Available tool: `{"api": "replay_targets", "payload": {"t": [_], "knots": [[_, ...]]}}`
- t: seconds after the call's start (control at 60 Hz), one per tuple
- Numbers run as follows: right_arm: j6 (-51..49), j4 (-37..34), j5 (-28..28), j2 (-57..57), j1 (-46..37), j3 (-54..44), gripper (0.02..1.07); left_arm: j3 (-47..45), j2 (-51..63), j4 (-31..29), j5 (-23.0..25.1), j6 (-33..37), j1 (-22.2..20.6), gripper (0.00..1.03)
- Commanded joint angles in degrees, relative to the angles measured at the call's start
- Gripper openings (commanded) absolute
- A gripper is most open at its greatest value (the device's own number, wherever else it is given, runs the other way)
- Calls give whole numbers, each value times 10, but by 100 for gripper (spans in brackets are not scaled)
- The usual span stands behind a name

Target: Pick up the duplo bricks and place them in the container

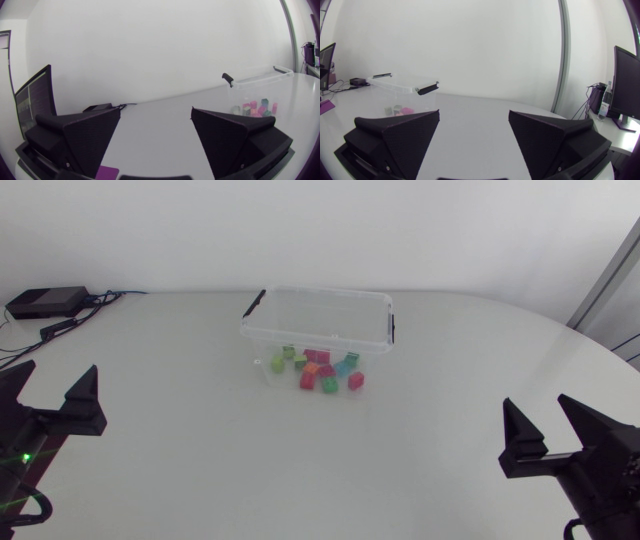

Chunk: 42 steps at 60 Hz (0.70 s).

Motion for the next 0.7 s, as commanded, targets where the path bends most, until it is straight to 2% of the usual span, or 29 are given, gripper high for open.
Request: {"api": "replay_targets", "payload": {"t": [0.0, 0.683], "knots": [[17, 4, -1, -3, -6, -14, 102, -22, -26, -11, -1, -29, -12, 99], [36, -1, -13, 0, -23, -13, 102, -100, -223, -130, -16, -147, -104, 99]]}}
